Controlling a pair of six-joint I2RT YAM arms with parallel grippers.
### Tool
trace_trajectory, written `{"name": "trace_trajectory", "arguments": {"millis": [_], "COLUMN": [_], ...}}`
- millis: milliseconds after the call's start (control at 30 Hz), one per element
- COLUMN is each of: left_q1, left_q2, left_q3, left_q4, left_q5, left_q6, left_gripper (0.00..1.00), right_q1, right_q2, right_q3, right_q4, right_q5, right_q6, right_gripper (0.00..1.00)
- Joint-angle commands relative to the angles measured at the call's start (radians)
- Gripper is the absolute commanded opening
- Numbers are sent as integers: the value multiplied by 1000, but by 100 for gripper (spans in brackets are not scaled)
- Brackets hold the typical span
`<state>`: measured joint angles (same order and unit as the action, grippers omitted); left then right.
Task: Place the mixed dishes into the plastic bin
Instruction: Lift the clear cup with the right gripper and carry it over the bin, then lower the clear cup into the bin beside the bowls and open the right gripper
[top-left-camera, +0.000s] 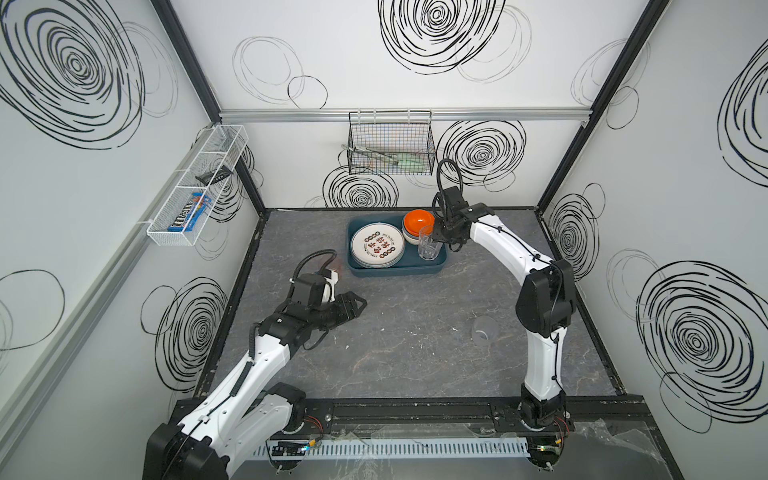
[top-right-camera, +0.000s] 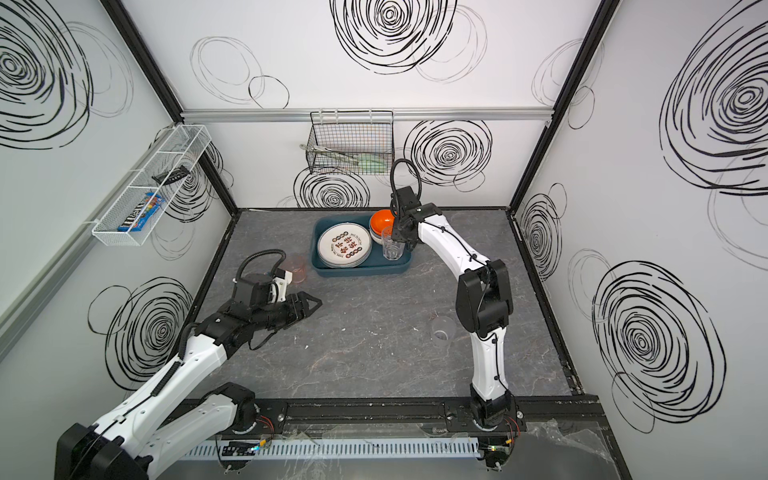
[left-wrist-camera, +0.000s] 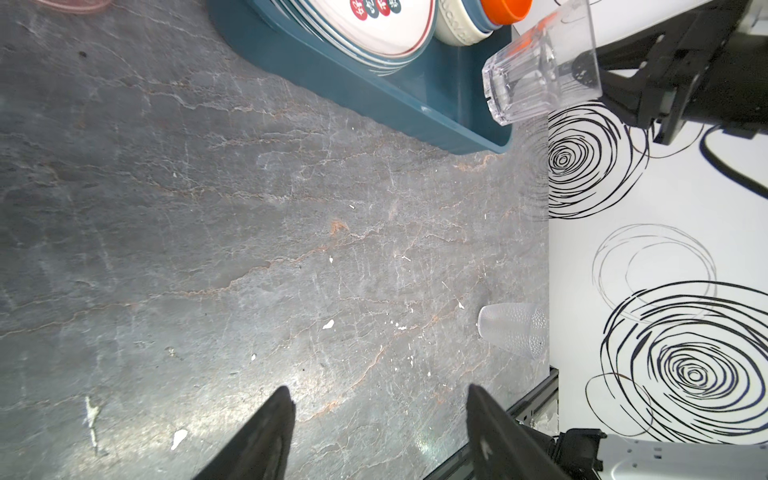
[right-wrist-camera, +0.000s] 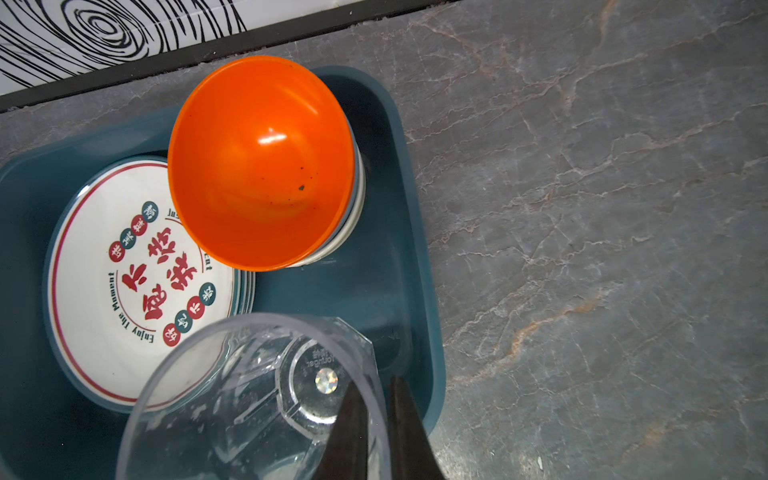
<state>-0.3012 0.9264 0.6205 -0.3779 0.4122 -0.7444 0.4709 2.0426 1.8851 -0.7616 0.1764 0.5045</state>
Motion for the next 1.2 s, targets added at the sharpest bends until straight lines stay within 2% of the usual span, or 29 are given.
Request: {"name": "trace_trajectory", "arguments": {"millis": [0,1167], "left_q1": [13,45], "left_q2": [-14,-66], "left_q3": [-19,-61], "left_q4": [-4,-21], "left_q5": [15,16], "left_q6": [8,0], "left_gripper": [70,70], "right_q1": [9,33], "right_q2": [11,76], "right_q3": [36,-119], "right_q4": [29,173], "right_q5": [9,35], "right_q6": [12,12], "right_gripper": [0,0]}}
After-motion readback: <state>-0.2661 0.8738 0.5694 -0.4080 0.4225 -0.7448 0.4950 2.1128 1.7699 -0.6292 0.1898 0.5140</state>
